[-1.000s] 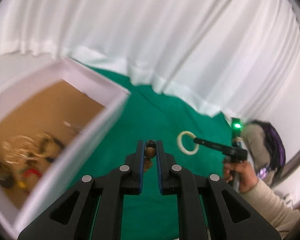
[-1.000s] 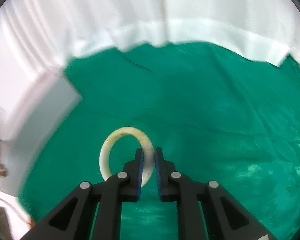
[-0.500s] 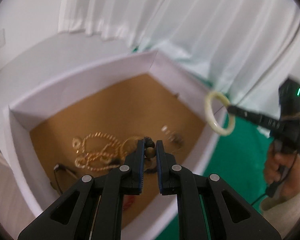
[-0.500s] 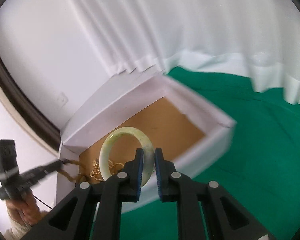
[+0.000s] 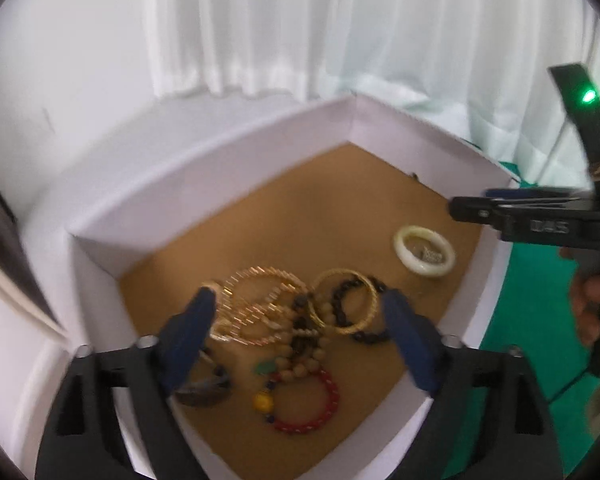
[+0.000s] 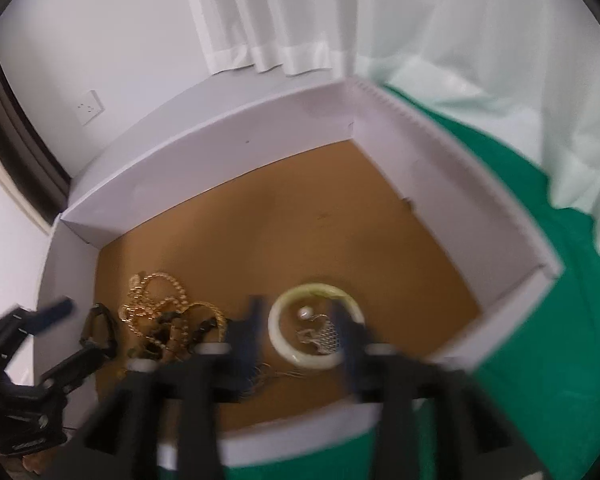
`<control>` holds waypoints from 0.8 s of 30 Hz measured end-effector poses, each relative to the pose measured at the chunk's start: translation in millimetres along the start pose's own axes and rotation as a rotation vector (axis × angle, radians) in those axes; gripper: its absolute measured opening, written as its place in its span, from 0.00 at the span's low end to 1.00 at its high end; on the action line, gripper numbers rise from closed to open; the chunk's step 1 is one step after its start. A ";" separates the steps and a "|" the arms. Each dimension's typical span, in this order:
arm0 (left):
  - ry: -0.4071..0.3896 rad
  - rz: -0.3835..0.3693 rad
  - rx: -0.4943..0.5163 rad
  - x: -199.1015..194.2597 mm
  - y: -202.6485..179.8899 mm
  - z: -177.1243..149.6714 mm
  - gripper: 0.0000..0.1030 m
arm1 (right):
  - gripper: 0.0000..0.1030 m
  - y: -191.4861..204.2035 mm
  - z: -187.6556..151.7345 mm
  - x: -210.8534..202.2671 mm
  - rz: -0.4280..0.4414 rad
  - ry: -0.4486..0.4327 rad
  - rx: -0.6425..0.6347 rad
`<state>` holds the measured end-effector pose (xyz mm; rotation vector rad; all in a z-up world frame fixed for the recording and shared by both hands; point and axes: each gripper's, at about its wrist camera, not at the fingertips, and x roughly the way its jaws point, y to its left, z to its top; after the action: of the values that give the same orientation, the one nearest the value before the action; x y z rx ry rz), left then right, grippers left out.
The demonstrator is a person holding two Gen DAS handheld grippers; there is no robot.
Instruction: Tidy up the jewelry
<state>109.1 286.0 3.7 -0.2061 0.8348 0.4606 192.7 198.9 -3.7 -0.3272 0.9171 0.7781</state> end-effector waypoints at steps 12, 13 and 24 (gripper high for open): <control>-0.084 0.248 -0.041 -45.0 -12.6 -1.4 0.99 | 0.78 29.9 -14.8 -57.6 -0.128 -0.089 -0.132; -0.070 0.239 -0.052 -45.8 -10.6 -2.4 0.99 | 0.78 31.6 -15.5 -59.1 -0.127 -0.088 -0.134; 0.062 0.184 -0.165 -36.0 15.1 -10.4 0.99 | 0.80 54.8 -21.5 -61.5 -0.103 -0.050 -0.164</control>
<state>74.2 284.4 23.9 -0.2983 0.8810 0.6997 117.9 196.3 37.0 -0.4925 0.7847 0.7644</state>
